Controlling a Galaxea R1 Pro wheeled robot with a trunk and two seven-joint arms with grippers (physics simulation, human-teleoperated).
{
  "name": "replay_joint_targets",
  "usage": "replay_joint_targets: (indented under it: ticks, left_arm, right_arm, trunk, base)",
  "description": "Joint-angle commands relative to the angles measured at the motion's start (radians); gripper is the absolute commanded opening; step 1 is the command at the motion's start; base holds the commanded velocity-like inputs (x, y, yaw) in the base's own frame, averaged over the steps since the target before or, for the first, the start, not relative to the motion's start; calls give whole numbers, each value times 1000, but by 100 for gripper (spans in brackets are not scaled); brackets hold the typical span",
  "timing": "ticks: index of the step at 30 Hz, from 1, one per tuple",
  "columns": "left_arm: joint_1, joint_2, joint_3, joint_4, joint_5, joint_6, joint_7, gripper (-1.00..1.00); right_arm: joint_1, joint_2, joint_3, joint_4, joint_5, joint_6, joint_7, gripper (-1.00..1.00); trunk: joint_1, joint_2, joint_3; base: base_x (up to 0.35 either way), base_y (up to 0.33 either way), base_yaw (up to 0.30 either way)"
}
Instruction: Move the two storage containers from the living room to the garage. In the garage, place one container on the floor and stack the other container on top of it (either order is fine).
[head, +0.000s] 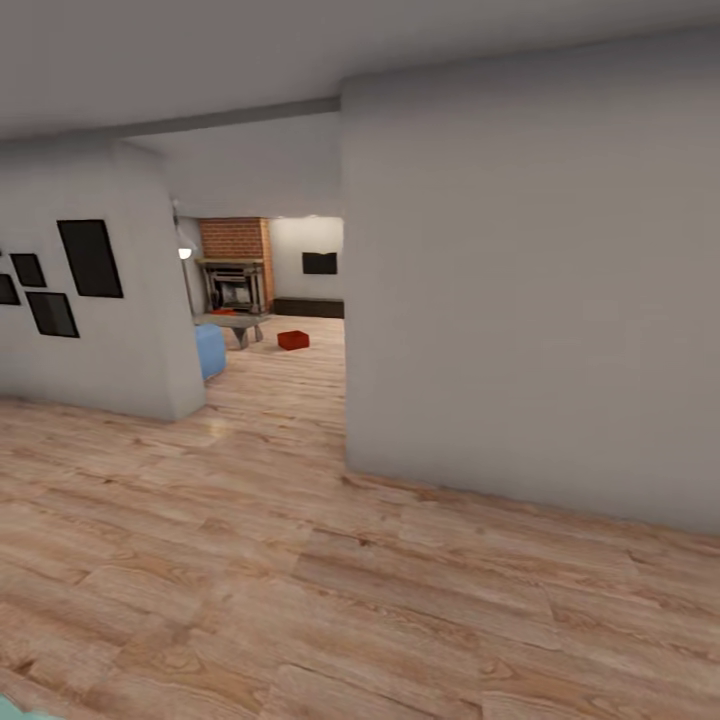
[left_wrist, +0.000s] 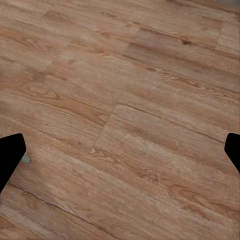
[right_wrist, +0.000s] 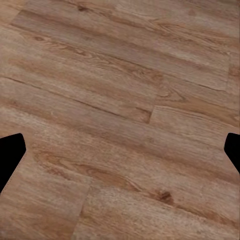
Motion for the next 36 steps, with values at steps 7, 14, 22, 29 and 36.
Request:
replay_joint_targets:
  ticks: [7, 14, 22, 29, 36]
  left_arm:
    - [-1, 0, -2, 4, 5, -8, -2, 100]
    - [-1, 0, -2, 4, 6, -4, -3, 100]
    - [-1, 1, -2, 4, 7, -3, -3, 100]
    - [-1, 1, -1, 4, 8, -5, -3, 100]
    - [-1, 0, -2, 4, 6, -2, -3, 100]
  right_arm:
    - [1, -1, 3, -1, 5, -1, -5, 100]
    - [1, -1, 3, -1, 7, 0, -5, 100]
    - [1, -1, 4, -1, 6, 0, -5, 100]
    - [1, -1, 4, -1, 5, 0, -5, 100]
    - [1, -1, 4, -1, 5, 0, -1, 100]
  trunk:
    - [1, -1, 0]
    - [1, -1, 0]
    - [1, -1, 0]
    - [1, -1, 0]
    - [1, -1, 0]
  base:
    - [53, 0, 13]
    - [121, 0, 1]
    - [313, 0, 0]
    - [328, 0, 0]
    - [328, 0, 0]
